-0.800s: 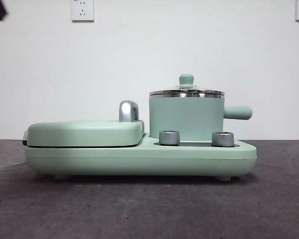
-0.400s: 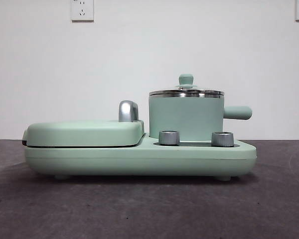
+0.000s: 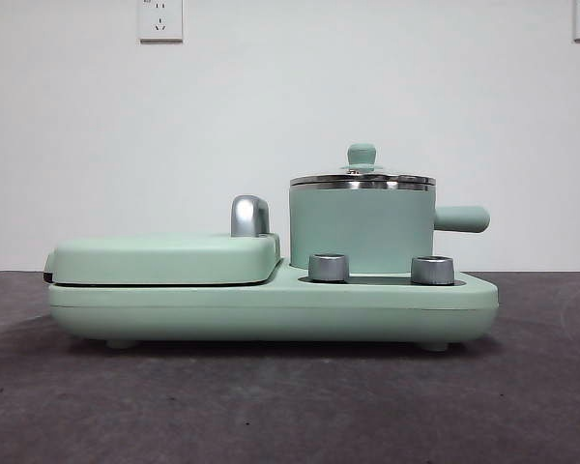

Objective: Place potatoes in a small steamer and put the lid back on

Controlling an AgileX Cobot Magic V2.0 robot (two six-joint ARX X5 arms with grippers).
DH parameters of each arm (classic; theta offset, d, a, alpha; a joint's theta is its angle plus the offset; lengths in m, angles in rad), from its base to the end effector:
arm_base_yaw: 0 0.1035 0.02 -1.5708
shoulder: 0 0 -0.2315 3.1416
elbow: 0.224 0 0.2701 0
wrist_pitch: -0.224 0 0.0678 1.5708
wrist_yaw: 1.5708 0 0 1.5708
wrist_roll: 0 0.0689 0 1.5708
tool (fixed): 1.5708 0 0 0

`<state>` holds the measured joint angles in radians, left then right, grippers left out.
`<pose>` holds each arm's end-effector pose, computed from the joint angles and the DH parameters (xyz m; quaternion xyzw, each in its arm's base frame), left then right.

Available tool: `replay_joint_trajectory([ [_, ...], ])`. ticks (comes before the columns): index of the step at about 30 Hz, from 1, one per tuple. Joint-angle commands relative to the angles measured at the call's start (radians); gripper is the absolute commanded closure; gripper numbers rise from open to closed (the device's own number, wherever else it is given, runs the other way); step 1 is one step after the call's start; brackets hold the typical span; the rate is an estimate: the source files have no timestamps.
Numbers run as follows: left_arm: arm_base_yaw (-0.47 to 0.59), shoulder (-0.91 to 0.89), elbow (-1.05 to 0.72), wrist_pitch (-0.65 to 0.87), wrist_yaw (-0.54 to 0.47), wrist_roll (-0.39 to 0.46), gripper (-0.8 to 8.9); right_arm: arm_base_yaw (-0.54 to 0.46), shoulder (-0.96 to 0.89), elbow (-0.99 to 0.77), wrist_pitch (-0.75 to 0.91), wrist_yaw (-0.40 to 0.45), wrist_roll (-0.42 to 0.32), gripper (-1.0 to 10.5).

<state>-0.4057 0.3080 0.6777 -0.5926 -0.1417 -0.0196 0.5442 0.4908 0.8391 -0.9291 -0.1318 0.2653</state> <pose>0.1471 -0.0526 0.2947 0.0204 0.1084 -0.1297 0.9854 0.1294 0.0889 0.2842 0.0614 0.3198 0.2779 0.9037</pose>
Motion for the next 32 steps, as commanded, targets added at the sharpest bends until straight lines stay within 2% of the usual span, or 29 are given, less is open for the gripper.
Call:
replay_joint_trajectory([
  [1, 0.139, -0.102, -0.2, 0.14, 0.032, 0.109, 8.08, 0.008, 0.003, 0.004, 0.013, 0.001, -0.011, 9.3],
  [4, 0.248, -0.171, -0.378, 0.263, 0.135, 0.072, 8.08, 0.008, 0.003, 0.004, 0.013, 0.002, -0.011, 9.3],
  [9, 0.34, -0.248, -0.567, 0.411, 0.232, -0.018, 8.08, 0.008, 0.003, 0.004, 0.013, 0.001, -0.011, 9.3],
  [13, 0.369, -0.306, -0.653, 0.479, 0.24, -0.062, 8.08, 0.008, 0.003, 0.004, 0.013, 0.001, -0.011, 9.3],
  [19, 0.369, -0.305, -0.665, 0.427, 0.238, -0.052, 8.08, 0.008, 0.003, 0.005, 0.013, 0.001, -0.011, 9.3],
  [32, 0.369, -0.305, -0.665, 0.433, 0.238, -0.052, 8.08, 0.008, 0.003, 0.005, 0.013, 0.001, -0.011, 9.3],
])
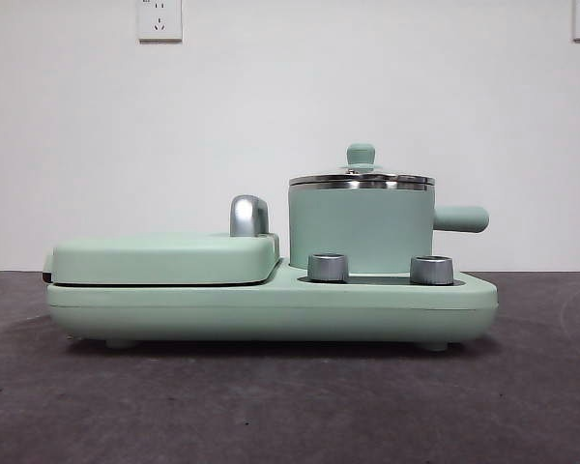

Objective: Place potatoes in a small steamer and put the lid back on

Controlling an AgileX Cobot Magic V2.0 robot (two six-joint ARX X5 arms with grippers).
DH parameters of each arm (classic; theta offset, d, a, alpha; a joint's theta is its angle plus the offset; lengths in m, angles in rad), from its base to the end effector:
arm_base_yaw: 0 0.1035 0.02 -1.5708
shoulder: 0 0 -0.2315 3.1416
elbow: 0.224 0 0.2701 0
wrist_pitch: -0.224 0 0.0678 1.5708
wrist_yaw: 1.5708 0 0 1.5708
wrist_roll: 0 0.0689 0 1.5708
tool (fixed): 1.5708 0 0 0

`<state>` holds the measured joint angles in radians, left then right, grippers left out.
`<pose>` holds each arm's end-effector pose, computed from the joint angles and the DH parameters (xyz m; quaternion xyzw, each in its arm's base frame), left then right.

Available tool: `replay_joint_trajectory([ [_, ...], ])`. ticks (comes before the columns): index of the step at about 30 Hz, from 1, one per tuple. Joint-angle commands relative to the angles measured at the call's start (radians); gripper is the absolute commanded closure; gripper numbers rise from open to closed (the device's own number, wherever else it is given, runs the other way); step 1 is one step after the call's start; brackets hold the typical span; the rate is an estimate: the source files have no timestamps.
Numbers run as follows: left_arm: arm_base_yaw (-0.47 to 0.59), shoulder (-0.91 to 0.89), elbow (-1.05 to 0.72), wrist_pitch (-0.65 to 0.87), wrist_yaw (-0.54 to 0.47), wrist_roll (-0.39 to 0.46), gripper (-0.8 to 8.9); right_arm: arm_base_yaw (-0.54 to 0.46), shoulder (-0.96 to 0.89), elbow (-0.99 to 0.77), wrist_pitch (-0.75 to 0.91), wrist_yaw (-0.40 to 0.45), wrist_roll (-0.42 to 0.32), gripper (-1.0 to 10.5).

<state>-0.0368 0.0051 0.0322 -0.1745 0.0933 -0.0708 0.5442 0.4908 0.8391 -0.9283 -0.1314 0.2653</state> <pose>0.1847 -0.0132 0.1518 -0.0373 0.0758 -0.0622 0.9945 0.1294 0.0889 0.2843 0.0615 0.3194 0.2778 0.9039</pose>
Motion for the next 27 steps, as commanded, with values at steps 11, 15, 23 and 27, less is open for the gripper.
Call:
replay_joint_trajectory([
  [11, 0.0, -0.002, -0.019, 0.015, 0.005, -0.001, 8.08, -0.34, -0.243, -0.29, 0.4, 0.099, -0.069, 9.3],
  [15, 0.0, -0.002, -0.019, 0.015, 0.005, -0.001, 8.08, -0.459, -0.352, -0.496, 0.629, 0.128, -0.177, 9.3],
  [23, 0.0, -0.002, -0.019, 0.015, 0.005, -0.001, 8.08, -0.53, -0.455, -0.745, 0.716, 0.175, -0.254, 9.3],
  [27, 0.0, -0.002, -0.019, 0.015, 0.005, -0.001, 8.08, -0.529, -0.487, -0.82, 0.729, 0.163, -0.257, 9.3],
])
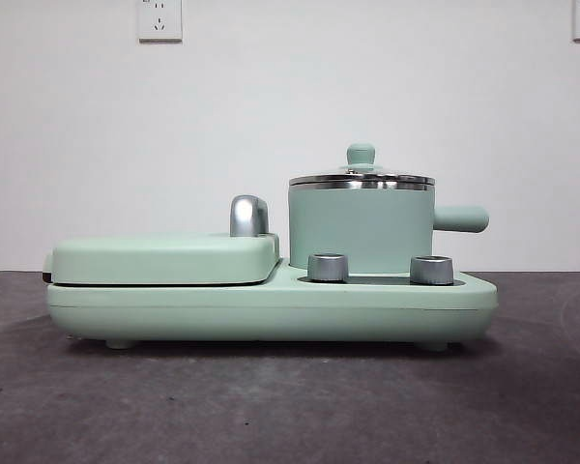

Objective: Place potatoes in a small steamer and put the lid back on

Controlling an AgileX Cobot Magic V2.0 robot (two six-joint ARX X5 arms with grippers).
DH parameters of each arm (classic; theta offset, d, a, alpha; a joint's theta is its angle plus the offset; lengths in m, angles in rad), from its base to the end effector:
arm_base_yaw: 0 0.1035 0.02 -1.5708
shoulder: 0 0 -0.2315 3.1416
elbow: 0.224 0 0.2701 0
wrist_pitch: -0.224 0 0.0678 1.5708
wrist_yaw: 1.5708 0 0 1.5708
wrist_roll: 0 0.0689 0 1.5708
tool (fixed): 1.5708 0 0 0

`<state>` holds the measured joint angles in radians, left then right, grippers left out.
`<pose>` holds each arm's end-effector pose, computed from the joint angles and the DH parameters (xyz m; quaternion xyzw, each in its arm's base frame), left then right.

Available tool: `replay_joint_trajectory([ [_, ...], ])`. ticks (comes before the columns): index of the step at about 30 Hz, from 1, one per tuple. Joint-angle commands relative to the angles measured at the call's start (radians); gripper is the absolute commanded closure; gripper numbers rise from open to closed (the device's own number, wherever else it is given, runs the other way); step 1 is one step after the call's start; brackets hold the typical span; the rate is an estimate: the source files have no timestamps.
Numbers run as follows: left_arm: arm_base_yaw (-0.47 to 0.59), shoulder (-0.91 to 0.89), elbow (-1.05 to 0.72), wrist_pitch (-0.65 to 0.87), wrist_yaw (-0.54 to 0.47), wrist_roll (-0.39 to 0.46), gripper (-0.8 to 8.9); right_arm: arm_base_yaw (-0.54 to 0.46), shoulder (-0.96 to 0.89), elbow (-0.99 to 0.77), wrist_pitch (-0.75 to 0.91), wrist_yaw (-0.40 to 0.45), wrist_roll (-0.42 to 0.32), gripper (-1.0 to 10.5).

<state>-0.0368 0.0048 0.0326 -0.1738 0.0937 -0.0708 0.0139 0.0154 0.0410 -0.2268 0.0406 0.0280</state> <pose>0.1847 -0.0133 0.1521 -0.0373 0.0752 -0.0624 0.9945 0.1842 -0.0002 0.1465 0.0112 0.1002 -0.0147 0.9948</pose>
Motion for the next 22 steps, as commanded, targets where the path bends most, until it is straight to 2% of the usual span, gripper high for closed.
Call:
replay_joint_trajectory([
  [1, 0.0, -0.002, -0.019, 0.014, 0.004, -0.001, 8.08, 0.001, -0.012, -0.025, 0.045, -0.021, -0.021, 9.3],
  [22, 0.0, -0.002, -0.019, 0.016, 0.004, -0.001, 8.08, -0.003, -0.012, -0.029, 0.071, -0.014, -0.01, 9.3],
])
